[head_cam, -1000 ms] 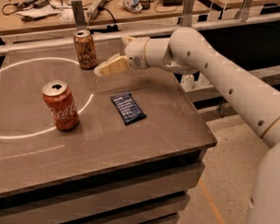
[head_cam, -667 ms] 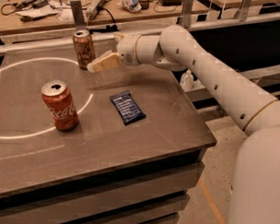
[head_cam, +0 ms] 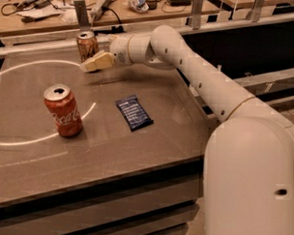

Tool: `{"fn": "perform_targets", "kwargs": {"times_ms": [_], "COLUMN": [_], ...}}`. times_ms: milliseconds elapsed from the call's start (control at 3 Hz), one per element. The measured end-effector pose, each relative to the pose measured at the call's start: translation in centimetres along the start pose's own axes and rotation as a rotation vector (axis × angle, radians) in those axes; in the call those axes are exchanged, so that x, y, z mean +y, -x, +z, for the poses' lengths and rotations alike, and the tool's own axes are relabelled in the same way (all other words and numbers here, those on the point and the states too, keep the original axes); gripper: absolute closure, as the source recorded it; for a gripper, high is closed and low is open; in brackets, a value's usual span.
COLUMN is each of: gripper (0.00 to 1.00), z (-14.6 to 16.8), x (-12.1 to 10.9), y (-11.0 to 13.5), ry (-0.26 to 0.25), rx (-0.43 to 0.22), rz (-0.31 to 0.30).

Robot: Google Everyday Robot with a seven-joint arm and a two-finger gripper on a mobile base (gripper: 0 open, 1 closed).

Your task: Pick orange can

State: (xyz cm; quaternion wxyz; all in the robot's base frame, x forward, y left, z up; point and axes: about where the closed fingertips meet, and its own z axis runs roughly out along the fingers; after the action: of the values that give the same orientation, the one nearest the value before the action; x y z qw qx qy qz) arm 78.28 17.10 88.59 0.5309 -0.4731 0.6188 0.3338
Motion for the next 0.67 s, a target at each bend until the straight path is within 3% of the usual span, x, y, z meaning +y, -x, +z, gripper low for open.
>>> {"fn": "perform_targets", "kwargs": {"times_ms": [667], "gripper": [0.49], "z": [4.1], "x": [-0.4], "y": [-0.4], "ry": [0.075], "rx": [-0.025], "rz": [0.025]}}
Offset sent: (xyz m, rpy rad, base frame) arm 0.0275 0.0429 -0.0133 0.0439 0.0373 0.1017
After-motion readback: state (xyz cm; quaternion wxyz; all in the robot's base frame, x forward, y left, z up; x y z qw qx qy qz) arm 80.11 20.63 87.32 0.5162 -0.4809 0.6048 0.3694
